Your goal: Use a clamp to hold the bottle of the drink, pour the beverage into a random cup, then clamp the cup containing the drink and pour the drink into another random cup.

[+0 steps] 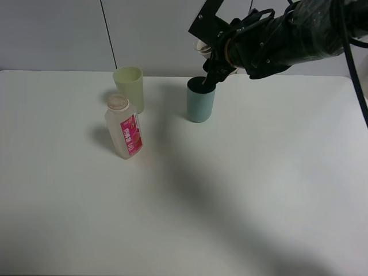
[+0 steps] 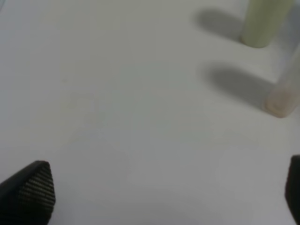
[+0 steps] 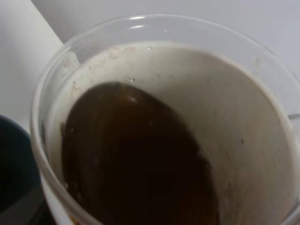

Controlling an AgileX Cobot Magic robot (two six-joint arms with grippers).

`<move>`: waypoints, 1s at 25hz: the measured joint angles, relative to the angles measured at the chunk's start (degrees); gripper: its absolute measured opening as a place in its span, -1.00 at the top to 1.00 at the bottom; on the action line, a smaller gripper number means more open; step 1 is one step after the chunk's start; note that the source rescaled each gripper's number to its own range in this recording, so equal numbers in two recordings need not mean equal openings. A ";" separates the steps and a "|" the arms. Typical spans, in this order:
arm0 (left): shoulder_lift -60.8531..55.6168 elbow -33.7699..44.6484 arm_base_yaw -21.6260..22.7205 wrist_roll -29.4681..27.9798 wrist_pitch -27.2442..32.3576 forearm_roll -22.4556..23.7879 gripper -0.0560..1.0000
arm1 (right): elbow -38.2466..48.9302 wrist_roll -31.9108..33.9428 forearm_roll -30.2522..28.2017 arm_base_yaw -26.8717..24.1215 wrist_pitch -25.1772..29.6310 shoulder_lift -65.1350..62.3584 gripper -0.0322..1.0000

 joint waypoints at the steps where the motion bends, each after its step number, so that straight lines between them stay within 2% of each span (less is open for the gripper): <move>1: 0.00 0.00 0.00 0.00 0.00 0.00 -1.00 | 0.00 0.00 0.00 0.00 0.00 0.00 0.94; 7: 0.00 0.00 0.00 0.00 0.00 0.00 -1.00 | 0.00 -3.76 0.05 0.44 2.91 0.00 0.94; 25: 0.00 0.00 0.00 0.00 0.00 0.00 -1.00 | 0.00 -12.04 0.05 0.44 4.88 0.00 0.94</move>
